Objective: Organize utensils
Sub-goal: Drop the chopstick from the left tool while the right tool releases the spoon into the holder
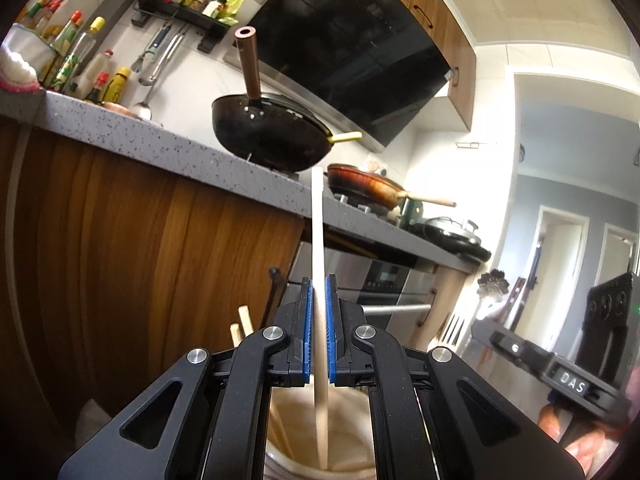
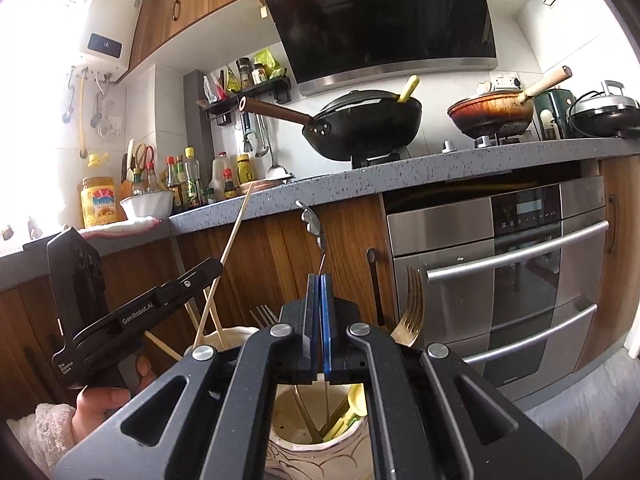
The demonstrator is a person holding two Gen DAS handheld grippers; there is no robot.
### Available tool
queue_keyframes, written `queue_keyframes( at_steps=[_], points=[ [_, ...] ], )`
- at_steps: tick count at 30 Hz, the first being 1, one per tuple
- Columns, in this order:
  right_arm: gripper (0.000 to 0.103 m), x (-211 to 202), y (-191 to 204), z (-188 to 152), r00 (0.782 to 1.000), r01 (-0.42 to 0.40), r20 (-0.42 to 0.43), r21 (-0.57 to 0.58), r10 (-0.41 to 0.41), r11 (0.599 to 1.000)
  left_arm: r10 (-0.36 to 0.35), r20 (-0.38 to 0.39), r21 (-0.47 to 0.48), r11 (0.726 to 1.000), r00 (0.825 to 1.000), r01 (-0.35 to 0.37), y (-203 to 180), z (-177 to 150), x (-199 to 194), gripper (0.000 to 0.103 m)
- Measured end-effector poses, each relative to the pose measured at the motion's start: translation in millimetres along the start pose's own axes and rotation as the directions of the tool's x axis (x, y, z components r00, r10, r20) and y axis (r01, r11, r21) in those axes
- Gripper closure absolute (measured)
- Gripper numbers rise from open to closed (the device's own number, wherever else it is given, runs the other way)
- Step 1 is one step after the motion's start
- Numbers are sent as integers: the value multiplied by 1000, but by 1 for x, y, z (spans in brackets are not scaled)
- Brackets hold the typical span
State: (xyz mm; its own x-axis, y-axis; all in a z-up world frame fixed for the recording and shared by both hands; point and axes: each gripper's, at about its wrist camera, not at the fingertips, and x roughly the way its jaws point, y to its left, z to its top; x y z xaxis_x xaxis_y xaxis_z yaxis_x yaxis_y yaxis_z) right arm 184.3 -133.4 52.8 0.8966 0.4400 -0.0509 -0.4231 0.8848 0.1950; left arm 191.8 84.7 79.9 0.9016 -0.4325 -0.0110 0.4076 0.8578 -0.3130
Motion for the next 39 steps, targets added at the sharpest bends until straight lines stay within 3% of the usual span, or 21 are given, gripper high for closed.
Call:
queue_keyframes(
  at_steps=[9, 24, 27, 31, 33, 36, 39],
  points=[
    [102, 7, 0, -10, 999, -8, -44, -10, 8, 1000, -13, -21, 23, 1000, 1000, 14, 1, -2, -23, 96],
    [102, 31, 1, -32, 984, 5, -175, -28, -10, 1000, 87, -110, 155, 986, 990, -70, -17, -17, -51, 96],
    [102, 35, 0, -36, 981, 16, -194, -32, -21, 999, 96, -114, 164, 984, 989, -77, -18, -19, -53, 86],
    [101, 33, -1, -38, 981, 21, -194, -29, -26, 999, 107, -122, 179, 980, 987, -84, -19, -20, -54, 83],
    [99, 34, -1, -37, 981, 22, -194, -31, -27, 999, 112, -122, 182, 979, 986, -88, -19, -20, -55, 75],
    [74, 32, -1, -37, 981, 4, -195, -20, -8, 1000, 127, -104, 186, 977, 986, -106, -19, -19, -59, 59],
    [70, 27, 1, -34, 983, -3, -185, -27, -2, 1000, 141, -87, 183, 975, 986, -123, -18, -18, -64, 51]
  ],
)
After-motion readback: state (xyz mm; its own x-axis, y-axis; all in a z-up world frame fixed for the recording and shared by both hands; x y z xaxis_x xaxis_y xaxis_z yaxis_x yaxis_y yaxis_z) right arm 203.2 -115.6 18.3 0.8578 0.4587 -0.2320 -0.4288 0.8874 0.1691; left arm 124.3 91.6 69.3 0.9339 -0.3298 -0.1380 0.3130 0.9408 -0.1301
